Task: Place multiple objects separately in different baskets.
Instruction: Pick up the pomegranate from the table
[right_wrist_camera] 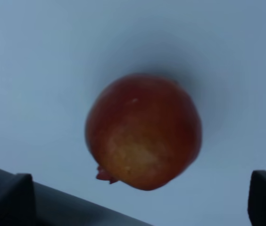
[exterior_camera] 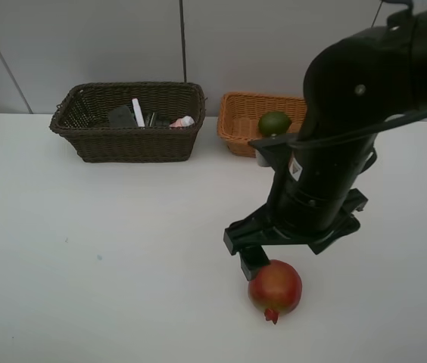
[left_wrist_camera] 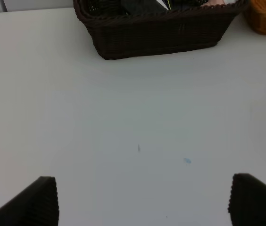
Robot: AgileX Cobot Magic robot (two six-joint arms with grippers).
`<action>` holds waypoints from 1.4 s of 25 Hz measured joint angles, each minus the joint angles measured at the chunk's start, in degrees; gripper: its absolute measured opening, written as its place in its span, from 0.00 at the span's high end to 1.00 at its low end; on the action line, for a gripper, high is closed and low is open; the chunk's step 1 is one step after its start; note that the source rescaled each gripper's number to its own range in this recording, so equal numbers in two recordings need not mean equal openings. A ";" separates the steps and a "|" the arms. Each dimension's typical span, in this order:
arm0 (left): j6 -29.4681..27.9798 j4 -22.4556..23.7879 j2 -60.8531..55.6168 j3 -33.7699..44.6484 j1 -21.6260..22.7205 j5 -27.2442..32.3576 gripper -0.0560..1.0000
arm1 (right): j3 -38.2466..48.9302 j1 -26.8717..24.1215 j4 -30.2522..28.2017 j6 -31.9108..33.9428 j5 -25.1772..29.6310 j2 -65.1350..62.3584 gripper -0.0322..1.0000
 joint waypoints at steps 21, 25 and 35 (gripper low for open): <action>0.00 -0.45 0.00 0.00 0.00 0.00 0.12 | 8.30 0.19 -4.62 -2.62 -14.70 0.36 0.00; 0.00 -0.45 0.00 0.00 0.00 0.00 0.12 | 8.42 0.19 -4.62 -3.48 -15.31 2.51 0.00; 0.00 -0.45 0.00 0.00 0.00 -0.02 0.12 | 8.48 0.19 -4.69 -4.81 -16.32 6.15 0.00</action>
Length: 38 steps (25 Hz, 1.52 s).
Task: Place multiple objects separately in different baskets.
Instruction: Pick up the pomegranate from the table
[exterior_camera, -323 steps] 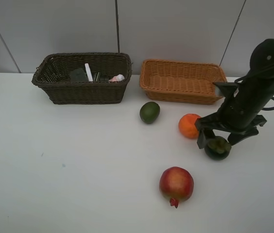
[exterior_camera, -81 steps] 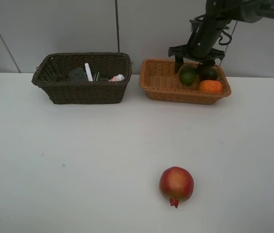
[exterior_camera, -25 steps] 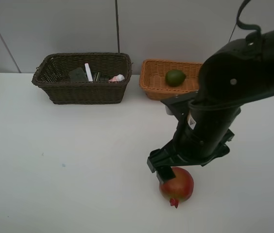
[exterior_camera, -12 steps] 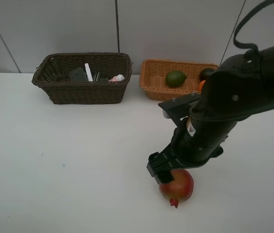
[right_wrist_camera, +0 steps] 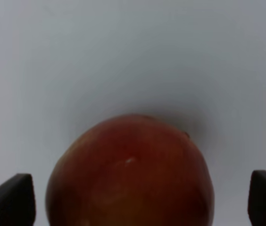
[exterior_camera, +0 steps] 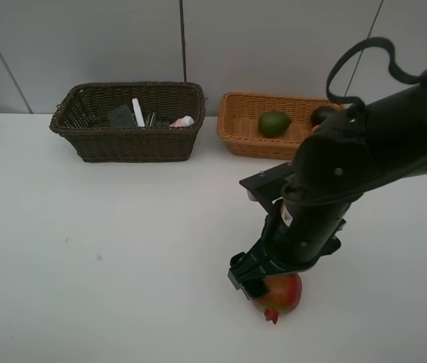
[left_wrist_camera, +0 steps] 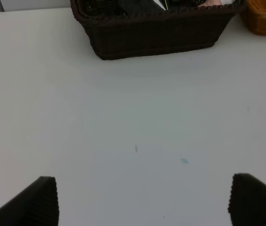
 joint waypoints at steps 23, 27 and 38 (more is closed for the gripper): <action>0.00 -0.04 0.00 0.00 0.00 0.00 0.12 | 2.74 0.00 2.04 -2.38 -6.28 5.44 0.00; 0.00 -0.04 0.00 0.00 0.00 0.00 0.12 | 2.74 0.00 2.04 -2.73 -6.28 5.44 0.04; 0.00 -0.04 0.00 0.00 0.00 0.00 0.12 | 2.74 0.00 2.13 -2.99 -6.28 5.44 0.48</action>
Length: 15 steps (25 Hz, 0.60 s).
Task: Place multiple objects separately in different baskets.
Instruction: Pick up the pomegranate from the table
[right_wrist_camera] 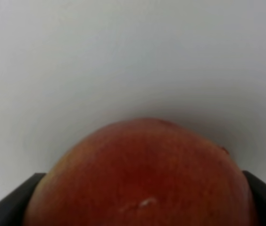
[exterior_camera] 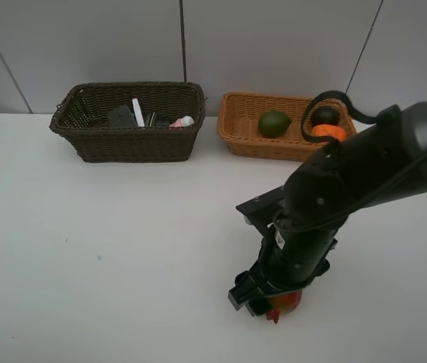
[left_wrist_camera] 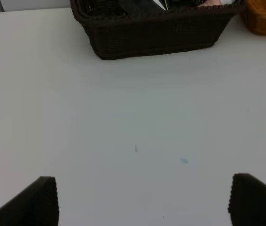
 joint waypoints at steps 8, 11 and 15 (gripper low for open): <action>0.00 0.00 0.00 0.00 0.00 0.00 0.12 | 0.02 0.00 0.10 -0.02 0.57 -0.24 0.48; 0.00 0.00 0.00 0.00 0.00 -0.04 0.12 | -0.25 0.00 0.25 -0.02 2.47 -2.96 0.48; 0.00 0.00 0.00 0.00 0.00 -0.04 0.12 | -4.42 0.00 -0.90 -0.02 7.83 -8.94 0.48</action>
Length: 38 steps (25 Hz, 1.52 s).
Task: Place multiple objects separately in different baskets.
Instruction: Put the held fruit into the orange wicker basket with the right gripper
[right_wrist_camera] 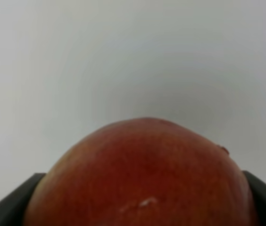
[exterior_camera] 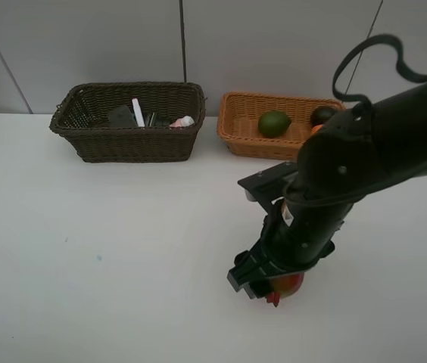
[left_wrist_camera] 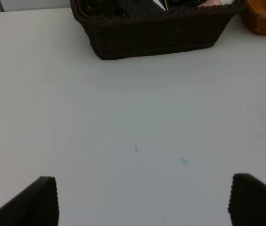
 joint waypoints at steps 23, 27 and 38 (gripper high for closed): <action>0.00 0.00 0.00 0.00 0.00 0.00 0.12 | -50.56 -33.10 -1.27 -11.40 5.10 26.74 0.48; 0.00 0.00 0.00 0.00 0.00 0.00 0.12 | -51.59 -34.19 -1.20 -11.40 4.61 30.23 0.48; 0.00 0.00 0.00 0.00 0.00 0.00 0.12 | -51.78 -34.13 -0.52 -11.40 5.45 31.29 0.01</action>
